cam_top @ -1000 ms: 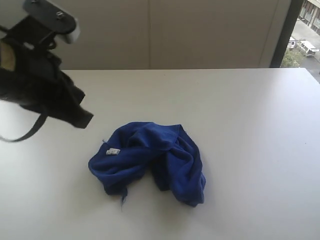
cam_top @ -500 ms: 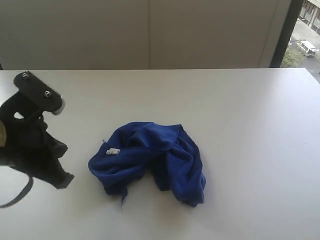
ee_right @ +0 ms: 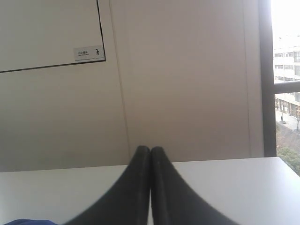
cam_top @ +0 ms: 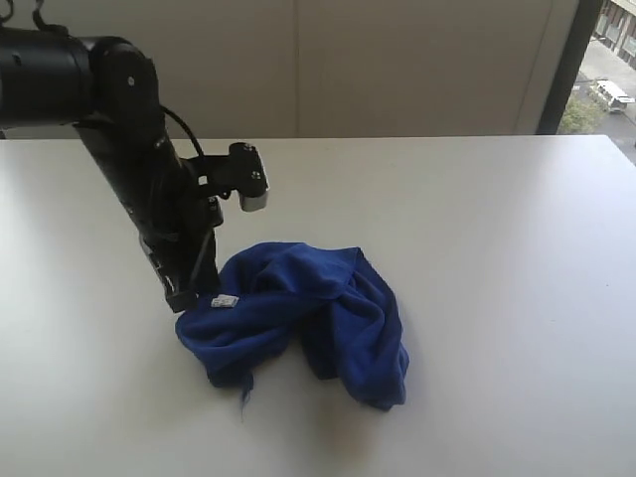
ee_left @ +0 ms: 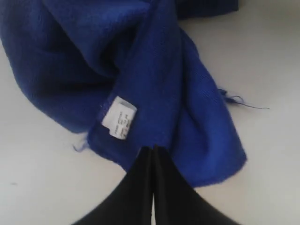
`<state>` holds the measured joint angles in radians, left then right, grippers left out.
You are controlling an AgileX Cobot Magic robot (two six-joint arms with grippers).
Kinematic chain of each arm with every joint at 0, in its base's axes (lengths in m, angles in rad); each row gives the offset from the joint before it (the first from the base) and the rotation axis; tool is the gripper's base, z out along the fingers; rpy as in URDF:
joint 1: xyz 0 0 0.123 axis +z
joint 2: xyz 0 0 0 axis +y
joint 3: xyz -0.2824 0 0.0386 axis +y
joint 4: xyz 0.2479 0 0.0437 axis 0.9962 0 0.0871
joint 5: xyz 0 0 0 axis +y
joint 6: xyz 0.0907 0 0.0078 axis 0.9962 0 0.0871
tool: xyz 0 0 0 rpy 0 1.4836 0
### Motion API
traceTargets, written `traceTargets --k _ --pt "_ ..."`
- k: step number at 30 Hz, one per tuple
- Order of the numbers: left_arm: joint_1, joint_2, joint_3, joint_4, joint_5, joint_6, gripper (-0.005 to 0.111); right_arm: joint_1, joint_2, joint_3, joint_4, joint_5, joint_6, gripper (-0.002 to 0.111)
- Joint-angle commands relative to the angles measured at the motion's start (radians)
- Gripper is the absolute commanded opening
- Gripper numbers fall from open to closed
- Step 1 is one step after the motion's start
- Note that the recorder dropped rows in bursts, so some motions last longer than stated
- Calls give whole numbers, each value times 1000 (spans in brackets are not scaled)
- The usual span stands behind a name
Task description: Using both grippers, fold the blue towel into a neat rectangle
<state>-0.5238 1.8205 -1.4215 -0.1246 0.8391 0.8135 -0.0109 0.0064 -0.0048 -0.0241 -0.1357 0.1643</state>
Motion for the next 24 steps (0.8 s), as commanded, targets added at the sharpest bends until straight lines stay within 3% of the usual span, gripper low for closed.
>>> traceTargets --k 1,4,6,11,13,24 --pt "4 62 -23 -12 -41 56 0 0 -6 5 3 -19 4 0" --pt "4 83 -23 -30 -101 42 1 0 -6 5 3 -19 4 0" --pt "4 85 -23 -39 -113 15 9 0 -6 5 3 -19 4 0" --pt "4 99 -23 -5 -113 24 53 0 -6 5 3 -19 4 0" --pt "4 109 -23 10 -115 24 63 0 -6 5 3 -19 4 0" --pt "4 187 -23 24 -51 -9 64 0 -6 5 3 -19 4 0"
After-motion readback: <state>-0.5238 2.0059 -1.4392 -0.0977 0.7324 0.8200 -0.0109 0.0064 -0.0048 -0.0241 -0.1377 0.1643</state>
